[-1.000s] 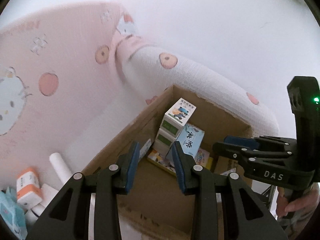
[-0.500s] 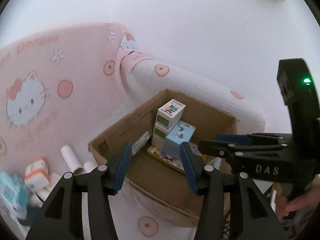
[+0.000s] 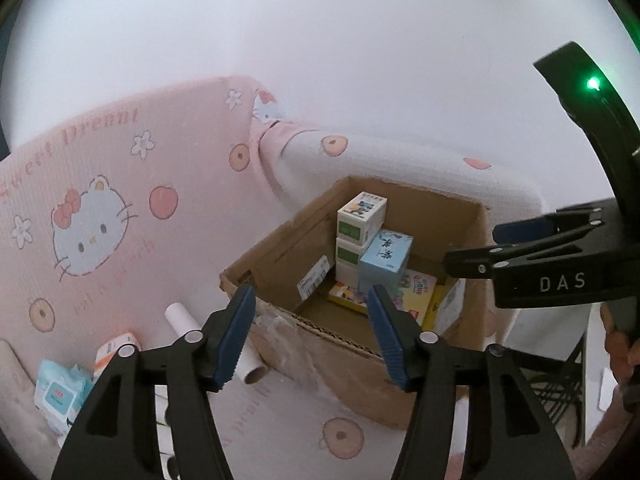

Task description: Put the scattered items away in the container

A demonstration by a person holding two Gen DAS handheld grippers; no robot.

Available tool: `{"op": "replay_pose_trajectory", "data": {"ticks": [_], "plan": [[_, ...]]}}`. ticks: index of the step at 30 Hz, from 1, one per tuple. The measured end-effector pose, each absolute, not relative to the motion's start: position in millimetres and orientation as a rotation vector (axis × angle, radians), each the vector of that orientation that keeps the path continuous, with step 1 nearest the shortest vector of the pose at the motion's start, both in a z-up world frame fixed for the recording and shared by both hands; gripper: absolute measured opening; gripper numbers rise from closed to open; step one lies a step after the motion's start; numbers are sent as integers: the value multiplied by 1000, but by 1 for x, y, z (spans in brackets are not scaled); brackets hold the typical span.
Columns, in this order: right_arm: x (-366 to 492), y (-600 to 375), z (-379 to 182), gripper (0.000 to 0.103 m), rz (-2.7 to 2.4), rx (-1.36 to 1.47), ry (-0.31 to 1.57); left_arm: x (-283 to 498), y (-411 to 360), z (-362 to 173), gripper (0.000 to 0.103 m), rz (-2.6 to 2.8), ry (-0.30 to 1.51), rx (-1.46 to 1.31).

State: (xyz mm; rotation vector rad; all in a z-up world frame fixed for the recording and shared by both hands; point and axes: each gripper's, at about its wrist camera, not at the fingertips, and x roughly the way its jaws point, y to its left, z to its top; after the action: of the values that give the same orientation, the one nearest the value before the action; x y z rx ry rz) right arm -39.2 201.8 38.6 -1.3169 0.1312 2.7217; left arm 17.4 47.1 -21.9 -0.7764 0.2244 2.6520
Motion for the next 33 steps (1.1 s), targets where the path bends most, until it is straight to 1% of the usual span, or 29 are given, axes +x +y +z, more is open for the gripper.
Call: {"op": "replay_pose_trajectory", "data": {"ticks": [1,2,4,7,11,14,16,19,21,22,24,27,29,33], "plan": [[-38,199,41,73,2726,-1306,113,17,46,-21,66,2649,214,-778],[-37,196,44,74,2735,-1299,96,19,42,-20,66,2648,206,-781],[-38,187,47,74,2745,-1306,50,23,36,-21,67,2667,216,-782],[-43,161,50,74,2810,-1307,-81,30,18,-30,67,2718,267,-804],[-51,115,45,74,2961,-1338,-254,38,-14,-55,67,2801,320,-910],[-55,79,39,74,3056,-1323,-421,43,-40,-77,67,2834,346,-1023],[-55,55,34,74,3096,-1306,-565,47,-54,-89,67,2832,334,-1083],[-57,23,18,74,3163,-1319,-777,52,-78,-111,67,2827,337,-1192],[-58,6,6,74,3231,-1335,-882,52,-92,-128,67,2828,334,-1240],[-61,1,1,74,3282,-1376,-877,51,-99,-135,67,2830,331,-1278],[-70,-3,-10,74,3325,-1487,-773,46,-112,-150,67,2816,287,-1377],[-81,-8,-26,74,3334,-1604,-616,43,-136,-164,67,2773,95,-1461],[-85,-12,-37,74,3332,-1651,-583,43,-147,-172,67,2741,-12,-1498],[-94,-18,-66,75,3263,-1787,-548,33,-155,-194,67,2603,-169,-1604]]}}
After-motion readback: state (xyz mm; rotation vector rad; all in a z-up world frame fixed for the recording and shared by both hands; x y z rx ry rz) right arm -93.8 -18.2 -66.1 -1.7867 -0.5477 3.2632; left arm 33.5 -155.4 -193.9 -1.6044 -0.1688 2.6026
